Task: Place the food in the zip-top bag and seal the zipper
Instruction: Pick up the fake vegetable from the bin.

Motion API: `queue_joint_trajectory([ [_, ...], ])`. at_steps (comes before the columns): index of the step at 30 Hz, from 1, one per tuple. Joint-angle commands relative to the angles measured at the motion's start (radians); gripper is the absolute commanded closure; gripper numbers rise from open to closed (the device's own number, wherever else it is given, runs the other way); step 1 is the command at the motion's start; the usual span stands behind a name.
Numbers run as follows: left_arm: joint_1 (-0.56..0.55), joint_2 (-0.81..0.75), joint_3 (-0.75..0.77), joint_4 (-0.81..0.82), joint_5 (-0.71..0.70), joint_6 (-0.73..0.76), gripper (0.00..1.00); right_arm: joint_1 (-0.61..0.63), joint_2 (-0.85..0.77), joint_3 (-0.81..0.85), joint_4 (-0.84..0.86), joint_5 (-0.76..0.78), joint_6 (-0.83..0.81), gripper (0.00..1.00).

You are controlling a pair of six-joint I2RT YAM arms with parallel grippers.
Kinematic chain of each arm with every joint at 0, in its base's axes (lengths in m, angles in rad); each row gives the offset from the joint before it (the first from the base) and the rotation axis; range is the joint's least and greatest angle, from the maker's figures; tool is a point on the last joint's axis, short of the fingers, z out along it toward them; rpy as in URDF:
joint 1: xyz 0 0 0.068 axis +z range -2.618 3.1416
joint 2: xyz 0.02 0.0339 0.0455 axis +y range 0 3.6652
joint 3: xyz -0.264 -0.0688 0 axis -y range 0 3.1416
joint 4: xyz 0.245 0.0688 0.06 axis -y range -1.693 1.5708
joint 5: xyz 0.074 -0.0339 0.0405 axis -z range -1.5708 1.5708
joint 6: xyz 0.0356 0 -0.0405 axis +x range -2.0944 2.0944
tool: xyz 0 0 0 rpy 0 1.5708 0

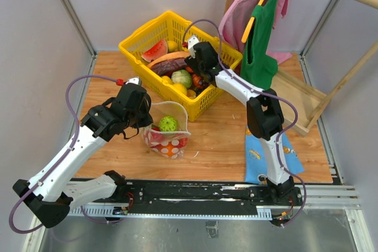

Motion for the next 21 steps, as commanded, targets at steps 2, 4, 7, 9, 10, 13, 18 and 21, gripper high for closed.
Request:
queue_joint_trajectory([
  [2, 0.005, -0.012, 0.009, 0.034, 0.005, 0.007, 1.0, -0.031, 0.009, 0.015, -0.042, 0.016, -0.007, 0.3],
  [4, 0.005, -0.016, 0.008, 0.035, 0.003, 0.005, 1.0, -0.03, -0.011, 0.012, -0.055, 0.005, -0.004, 0.38],
  [7, 0.005, -0.02, 0.006, 0.038, 0.002, 0.004, 1.0, -0.025, -0.056, -0.007, -0.064, -0.033, 0.013, 0.47],
  [9, 0.005, -0.022, 0.005, 0.041, 0.0, 0.004, 1.0, -0.019, -0.084, -0.023, -0.067, -0.047, 0.018, 0.51],
  [10, 0.005, -0.023, 0.005, 0.043, -0.001, 0.005, 1.0, -0.013, -0.1, -0.031, -0.071, -0.048, 0.018, 0.53],
  [13, 0.005, -0.025, 0.002, 0.049, -0.003, 0.007, 1.0, 0.007, -0.142, -0.055, -0.09, -0.062, 0.024, 0.56],
  [18, 0.005, -0.029, 0.001, 0.056, -0.006, 0.007, 1.0, 0.035, -0.209, -0.084, -0.125, -0.082, 0.041, 0.59],
  [21, 0.005, -0.032, -0.002, 0.06, -0.007, 0.007, 1.0, 0.048, -0.256, -0.097, -0.15, -0.116, 0.064, 0.62],
])
